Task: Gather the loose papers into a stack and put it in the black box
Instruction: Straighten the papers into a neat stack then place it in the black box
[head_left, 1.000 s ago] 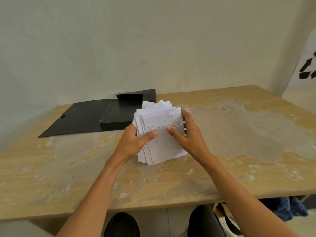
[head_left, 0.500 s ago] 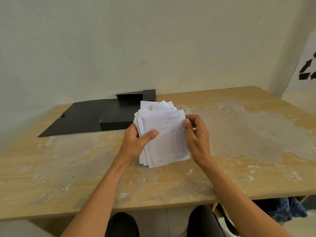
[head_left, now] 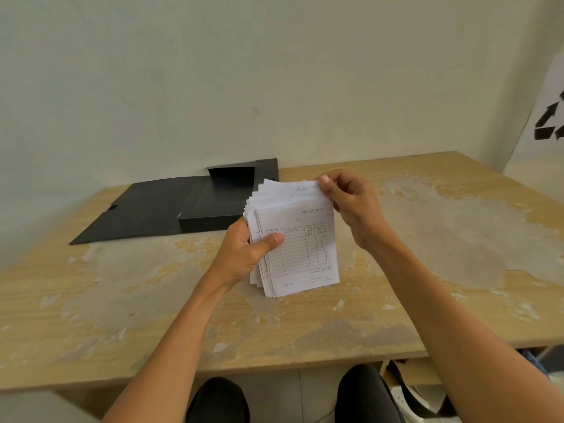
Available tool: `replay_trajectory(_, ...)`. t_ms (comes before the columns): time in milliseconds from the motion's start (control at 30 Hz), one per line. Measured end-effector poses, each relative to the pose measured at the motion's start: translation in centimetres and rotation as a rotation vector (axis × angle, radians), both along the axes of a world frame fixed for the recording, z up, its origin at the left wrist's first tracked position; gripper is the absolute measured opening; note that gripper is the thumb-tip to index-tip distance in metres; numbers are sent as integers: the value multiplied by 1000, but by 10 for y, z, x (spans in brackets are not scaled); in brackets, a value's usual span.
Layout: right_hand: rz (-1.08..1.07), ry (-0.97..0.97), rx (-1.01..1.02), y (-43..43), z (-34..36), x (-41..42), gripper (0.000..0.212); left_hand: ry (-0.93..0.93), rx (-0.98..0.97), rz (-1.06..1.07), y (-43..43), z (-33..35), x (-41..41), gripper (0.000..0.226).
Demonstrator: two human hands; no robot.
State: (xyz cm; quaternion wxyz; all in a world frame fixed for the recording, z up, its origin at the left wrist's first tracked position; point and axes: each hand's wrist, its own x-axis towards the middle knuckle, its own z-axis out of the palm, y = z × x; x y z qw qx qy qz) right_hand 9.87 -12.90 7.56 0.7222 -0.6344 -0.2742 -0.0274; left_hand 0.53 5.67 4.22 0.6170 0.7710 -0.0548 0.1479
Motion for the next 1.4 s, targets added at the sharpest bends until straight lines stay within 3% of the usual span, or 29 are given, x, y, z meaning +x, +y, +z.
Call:
replay_trajectory(167,-41,-122,-126,6,9,3,20,4,-21,15,-1,1,3,32)
replay_trajectory(333,-32,111,-89,13,-29,-19,99,-5,-139,59,-10,-11,0,31)
replay_trajectory(367,-10,129,-93,15,-39,-24,99,-15,-156,82,-14,-14,0,32)
replay_trajectory(500,11,143,-22,23,-53,-36,51,-59,-259,159,-29,-19,-1,32)
replay_trajectory(633,44,80,-78,15,-53,-33,33,-60,-242,161,-27,-16,-2,29)
replay_trajectory(900,91,160,28,16,-64,-39,47,-148,-221,192,-28,-20,-8,32)
replay_trajectory(967,144,170,6,11,-66,-38,45,-176,-221,210,-24,-18,-9,40)
replay_trajectory(1167,276,199,-15,8,-65,-39,45,-146,-144,125,-25,-17,-14,38)
replay_trajectory(1333,284,213,-30,10,-64,-42,36,-162,-213,122,-27,-18,-16,49)
replay_trajectory(1400,276,212,-21,11,-65,-43,34,-156,-216,124,-31,-18,-16,42)
